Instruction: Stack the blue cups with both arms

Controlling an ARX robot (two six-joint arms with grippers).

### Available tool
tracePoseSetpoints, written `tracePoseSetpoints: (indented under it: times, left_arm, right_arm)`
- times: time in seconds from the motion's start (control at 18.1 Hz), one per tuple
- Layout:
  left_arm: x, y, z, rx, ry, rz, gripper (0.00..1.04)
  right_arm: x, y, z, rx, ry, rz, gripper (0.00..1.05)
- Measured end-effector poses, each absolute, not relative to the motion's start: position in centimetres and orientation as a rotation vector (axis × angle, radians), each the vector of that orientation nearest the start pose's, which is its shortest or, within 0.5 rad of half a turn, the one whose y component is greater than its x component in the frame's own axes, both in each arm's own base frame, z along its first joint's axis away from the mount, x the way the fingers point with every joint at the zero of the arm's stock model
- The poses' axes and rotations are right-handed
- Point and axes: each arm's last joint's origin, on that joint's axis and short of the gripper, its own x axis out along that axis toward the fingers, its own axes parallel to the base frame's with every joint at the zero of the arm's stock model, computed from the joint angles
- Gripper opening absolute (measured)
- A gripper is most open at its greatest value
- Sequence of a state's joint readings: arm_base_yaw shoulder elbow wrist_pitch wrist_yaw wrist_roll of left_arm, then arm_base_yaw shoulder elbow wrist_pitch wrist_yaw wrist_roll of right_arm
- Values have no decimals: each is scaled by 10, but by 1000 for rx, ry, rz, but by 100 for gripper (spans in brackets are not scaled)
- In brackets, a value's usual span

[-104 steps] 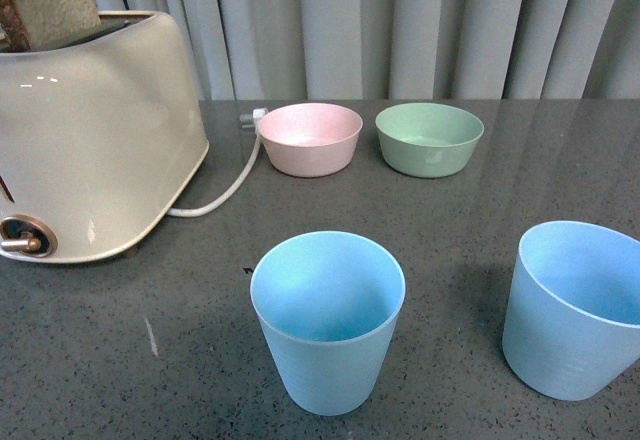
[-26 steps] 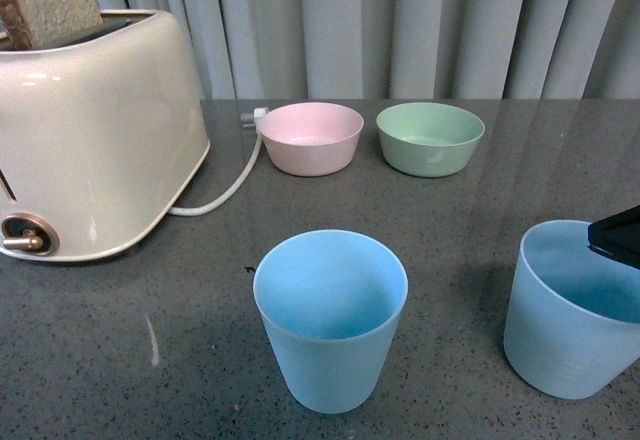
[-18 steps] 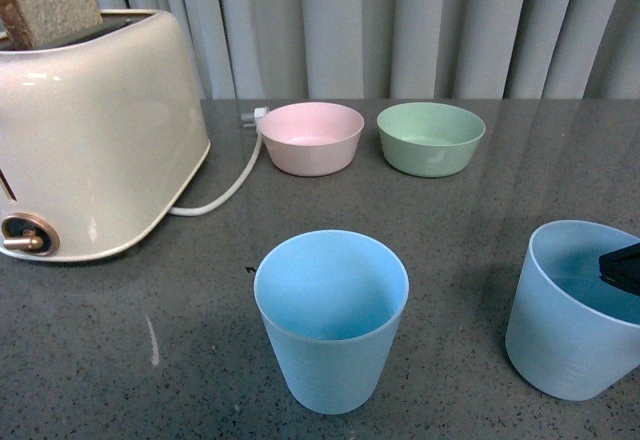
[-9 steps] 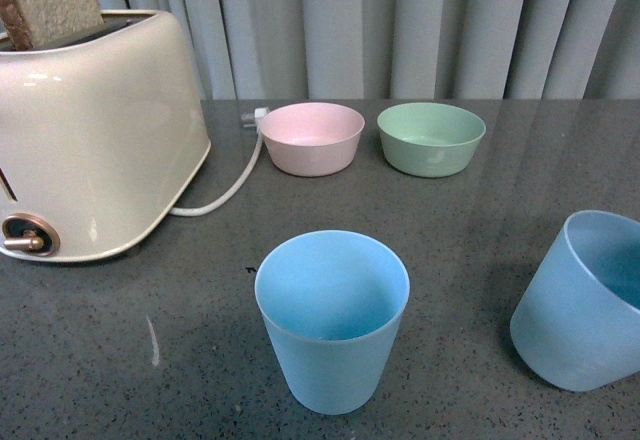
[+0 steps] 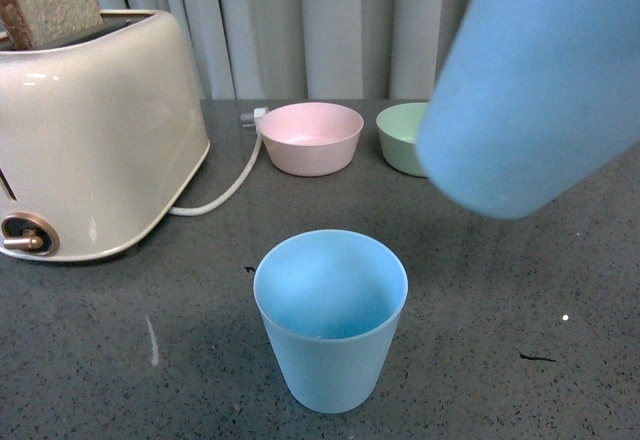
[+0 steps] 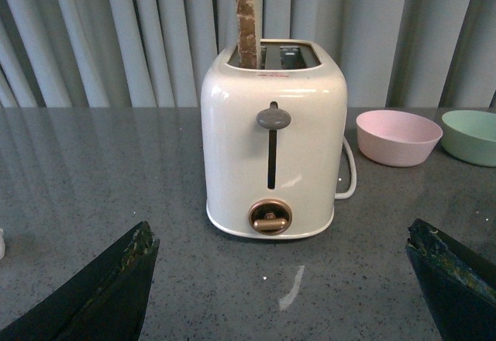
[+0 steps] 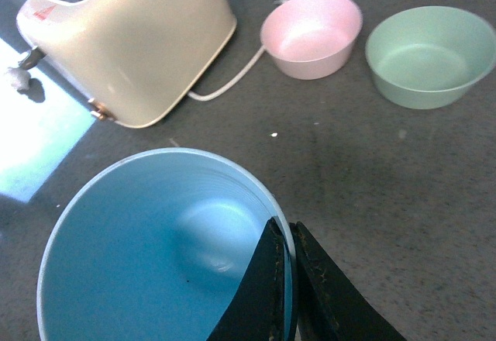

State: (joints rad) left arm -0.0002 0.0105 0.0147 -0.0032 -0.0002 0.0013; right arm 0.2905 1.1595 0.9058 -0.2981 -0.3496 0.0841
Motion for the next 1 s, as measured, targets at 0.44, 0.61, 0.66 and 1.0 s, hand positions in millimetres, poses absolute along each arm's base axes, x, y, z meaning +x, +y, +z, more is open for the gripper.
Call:
tracePoseSetpoints:
  times: [0.44,0.61,0.66,1.0]
  left_arm:
    - [97,0,167,1,-1,0,98]
    - [97,0,167,1,-1,0,98]
    - [97,0,167,1,-1,0,98]
    - [97,0,167,1,-1,0,98]
  right_arm:
    - [242,115,269,41,675,708,2]
    - [252,119,259,21,686,692,2]
    - [254,119,257,23,691,693,2]
    - [262,128,256,37,654,741,2]
